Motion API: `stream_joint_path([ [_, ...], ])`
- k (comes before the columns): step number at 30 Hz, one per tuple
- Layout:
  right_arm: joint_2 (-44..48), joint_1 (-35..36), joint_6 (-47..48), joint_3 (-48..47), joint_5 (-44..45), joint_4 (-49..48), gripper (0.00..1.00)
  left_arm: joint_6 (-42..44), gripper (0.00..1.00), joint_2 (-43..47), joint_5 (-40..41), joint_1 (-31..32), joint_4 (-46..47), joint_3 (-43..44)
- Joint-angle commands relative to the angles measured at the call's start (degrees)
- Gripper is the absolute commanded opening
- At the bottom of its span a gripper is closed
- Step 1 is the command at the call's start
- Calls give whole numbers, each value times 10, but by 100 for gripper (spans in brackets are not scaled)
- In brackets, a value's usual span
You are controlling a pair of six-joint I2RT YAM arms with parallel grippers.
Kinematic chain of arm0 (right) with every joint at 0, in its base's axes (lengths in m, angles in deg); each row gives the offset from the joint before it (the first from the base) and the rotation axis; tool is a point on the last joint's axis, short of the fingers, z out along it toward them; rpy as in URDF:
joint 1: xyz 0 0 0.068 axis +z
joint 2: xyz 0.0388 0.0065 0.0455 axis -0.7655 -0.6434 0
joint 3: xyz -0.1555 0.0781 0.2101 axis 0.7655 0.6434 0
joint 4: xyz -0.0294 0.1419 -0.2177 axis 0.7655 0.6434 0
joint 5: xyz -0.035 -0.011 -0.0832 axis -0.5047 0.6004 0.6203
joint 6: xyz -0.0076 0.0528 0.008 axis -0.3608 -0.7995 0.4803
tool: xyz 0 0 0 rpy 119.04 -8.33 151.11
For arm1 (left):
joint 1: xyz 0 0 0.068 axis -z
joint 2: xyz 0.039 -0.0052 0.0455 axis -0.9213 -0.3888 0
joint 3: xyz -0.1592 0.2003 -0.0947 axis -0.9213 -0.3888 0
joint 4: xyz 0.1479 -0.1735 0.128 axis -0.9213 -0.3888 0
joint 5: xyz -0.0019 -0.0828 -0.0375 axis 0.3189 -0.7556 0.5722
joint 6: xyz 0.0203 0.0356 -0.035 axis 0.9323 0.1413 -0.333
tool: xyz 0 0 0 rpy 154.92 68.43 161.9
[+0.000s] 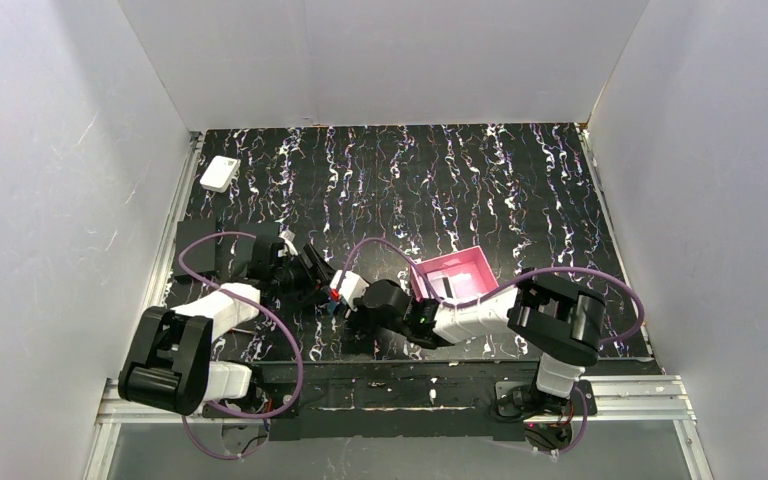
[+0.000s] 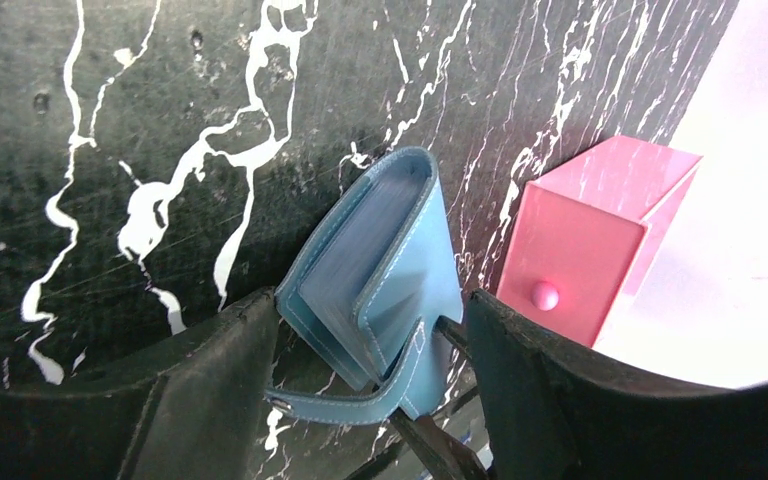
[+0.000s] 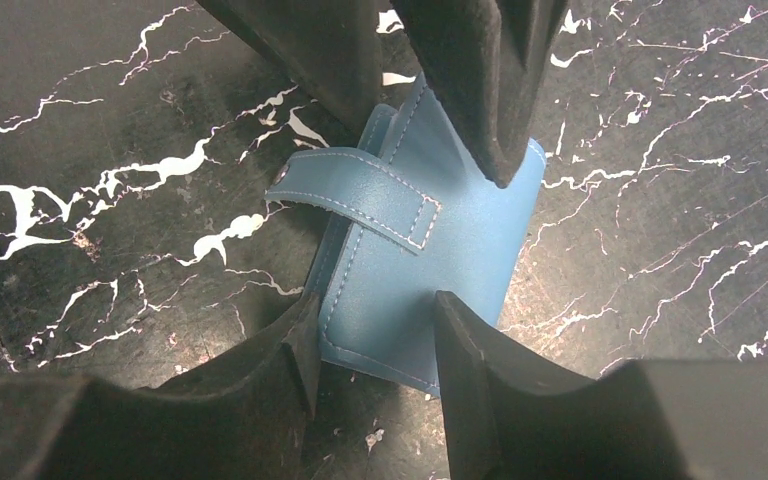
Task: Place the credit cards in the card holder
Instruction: Close the card holder at the center of the board.
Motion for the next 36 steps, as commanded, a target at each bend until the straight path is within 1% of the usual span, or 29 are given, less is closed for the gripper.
stream_joint_path([
  [1, -7, -2, -39, 28, -69, 53, 32, -36, 67, -32, 5, 24, 58, -42],
  [3, -9, -4, -40, 26, -78, 50, 34, -53, 64, -30, -2, 24, 74, -47],
  [8, -5, -4, -44, 32, -99, 30, 47, -84, 57, 6, -19, 27, 80, -38],
  [15, 7, -4, -52, 35, -95, 15, 63, -108, 26, 5, -30, 28, 80, -31],
  [16, 10, -5, -51, 35, -93, 16, 65, -108, 24, 7, -31, 28, 78, -31],
  [20, 15, 2, -39, 36, -69, 20, 71, -124, 20, 21, -37, 27, 59, -31],
  [21, 15, 8, -33, 36, -53, 20, 73, -132, 19, 27, -38, 28, 52, -30],
  [23, 11, 22, -19, 35, -20, 20, 80, -147, 15, 42, -39, 27, 23, -22],
  [25, 2, 38, -7, 23, 22, 30, 81, -153, 14, 60, -24, 28, -34, -6],
  [27, -14, 61, 2, 5, 120, 43, 82, -136, 8, 73, 4, 28, -133, 33],
  [29, -34, 89, 11, -11, 232, 50, 82, -118, 8, 80, 11, 28, -197, 69],
  [31, -56, 106, 19, -30, 326, 51, 82, -123, 9, 81, 6, 26, -219, 79],
  [32, -66, 110, 25, -38, 352, 51, 82, -128, 8, 79, 1, 26, -217, 79],
  [34, -79, 113, 34, -43, 375, 38, 82, -138, 7, 72, -12, 25, -212, 80],
  [36, -88, 113, 36, -44, 399, 25, 80, -149, 5, 68, -27, 25, -205, 79],
])
